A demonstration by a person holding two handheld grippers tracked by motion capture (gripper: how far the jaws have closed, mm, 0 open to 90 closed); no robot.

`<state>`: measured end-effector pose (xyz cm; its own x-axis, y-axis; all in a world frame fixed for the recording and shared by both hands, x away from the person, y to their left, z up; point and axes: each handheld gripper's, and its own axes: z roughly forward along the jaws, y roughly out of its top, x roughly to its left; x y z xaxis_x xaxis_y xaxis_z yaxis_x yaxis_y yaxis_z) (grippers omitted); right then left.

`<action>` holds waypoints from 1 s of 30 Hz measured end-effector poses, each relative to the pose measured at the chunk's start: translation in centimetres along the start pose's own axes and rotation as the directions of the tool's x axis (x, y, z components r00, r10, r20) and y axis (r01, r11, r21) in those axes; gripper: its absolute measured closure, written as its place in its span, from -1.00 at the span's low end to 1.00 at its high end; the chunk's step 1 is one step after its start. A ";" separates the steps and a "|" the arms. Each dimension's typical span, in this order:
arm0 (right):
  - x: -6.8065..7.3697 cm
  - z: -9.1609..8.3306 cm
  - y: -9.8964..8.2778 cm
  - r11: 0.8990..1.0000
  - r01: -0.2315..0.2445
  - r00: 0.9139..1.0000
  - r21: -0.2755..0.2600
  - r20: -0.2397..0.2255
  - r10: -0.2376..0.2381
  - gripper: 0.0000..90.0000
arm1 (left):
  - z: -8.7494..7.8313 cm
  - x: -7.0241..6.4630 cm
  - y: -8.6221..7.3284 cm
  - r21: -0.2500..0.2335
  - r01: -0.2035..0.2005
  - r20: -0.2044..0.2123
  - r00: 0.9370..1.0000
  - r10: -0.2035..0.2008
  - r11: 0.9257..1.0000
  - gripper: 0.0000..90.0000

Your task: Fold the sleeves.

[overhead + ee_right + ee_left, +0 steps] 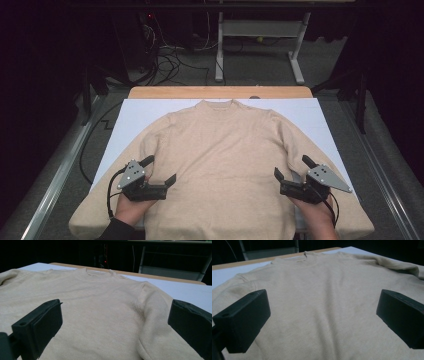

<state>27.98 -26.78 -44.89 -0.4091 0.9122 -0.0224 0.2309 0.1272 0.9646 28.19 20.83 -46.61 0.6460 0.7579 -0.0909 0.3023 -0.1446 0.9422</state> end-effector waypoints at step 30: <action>0.2 0.3 0.2 1.000 0.009 1.000 0.008 -0.007 -0.009 -1.00 | -1.1 1.9 0.3 0.017 0.063 -0.057 0.996 -0.062 0.998 -1.00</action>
<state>28.22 -26.41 -44.75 -0.4176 0.9081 -0.0293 0.2339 0.1386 0.9623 28.74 22.91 -46.11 0.5850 0.8004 -0.1309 0.3545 -0.1073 0.9289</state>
